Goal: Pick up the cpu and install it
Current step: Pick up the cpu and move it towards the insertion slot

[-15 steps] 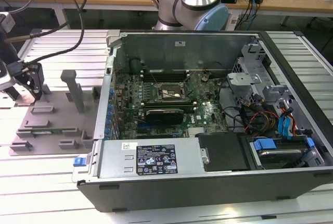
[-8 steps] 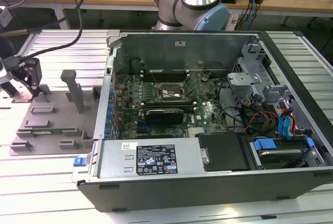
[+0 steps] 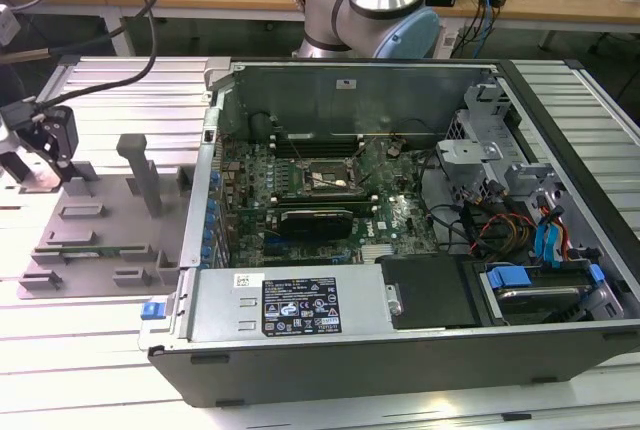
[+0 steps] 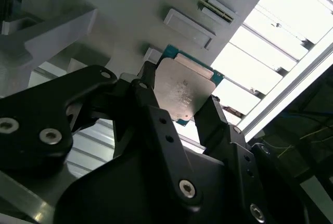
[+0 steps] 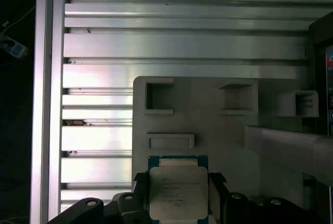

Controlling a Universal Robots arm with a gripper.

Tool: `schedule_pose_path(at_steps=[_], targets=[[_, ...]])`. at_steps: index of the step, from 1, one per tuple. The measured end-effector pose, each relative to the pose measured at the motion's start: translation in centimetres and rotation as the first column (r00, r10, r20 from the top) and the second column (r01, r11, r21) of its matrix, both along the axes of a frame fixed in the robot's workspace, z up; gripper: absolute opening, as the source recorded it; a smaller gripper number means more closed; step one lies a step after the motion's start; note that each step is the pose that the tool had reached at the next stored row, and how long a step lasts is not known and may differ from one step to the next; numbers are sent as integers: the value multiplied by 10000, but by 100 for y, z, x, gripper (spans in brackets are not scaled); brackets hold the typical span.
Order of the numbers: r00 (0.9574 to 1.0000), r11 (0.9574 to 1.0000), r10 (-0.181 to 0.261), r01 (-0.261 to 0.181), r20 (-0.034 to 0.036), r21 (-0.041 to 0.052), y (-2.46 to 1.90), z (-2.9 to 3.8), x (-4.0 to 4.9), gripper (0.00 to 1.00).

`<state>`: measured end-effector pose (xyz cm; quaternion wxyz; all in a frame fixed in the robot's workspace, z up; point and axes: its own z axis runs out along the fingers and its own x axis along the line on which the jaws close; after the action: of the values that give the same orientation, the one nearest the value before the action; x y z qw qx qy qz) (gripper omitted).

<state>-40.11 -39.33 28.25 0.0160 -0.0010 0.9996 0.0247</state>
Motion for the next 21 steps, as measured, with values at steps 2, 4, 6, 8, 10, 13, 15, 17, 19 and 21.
schedule_pose_path(at_steps=[2,4,6,8,10,13,15,17,19,21], targets=[[10000,10000,0,0,1,1,0,15,0,55],[10000,10000,0,0,1,1,0,39,0,55],[10000,10000,0,0,1,1,0,74,0,55],[10000,10000,0,0,1,0,0,106,0,55],[10000,10000,0,0,1,1,0,126,0,55],[10000,10000,0,0,1,1,0,168,0,55],[10000,10000,0,0,1,1,0,220,0,55],[10000,10000,0,0,1,1,0,263,0,55],[10000,10000,0,0,1,1,0,294,0,55],[10000,10000,0,0,1,1,0,313,0,55]])
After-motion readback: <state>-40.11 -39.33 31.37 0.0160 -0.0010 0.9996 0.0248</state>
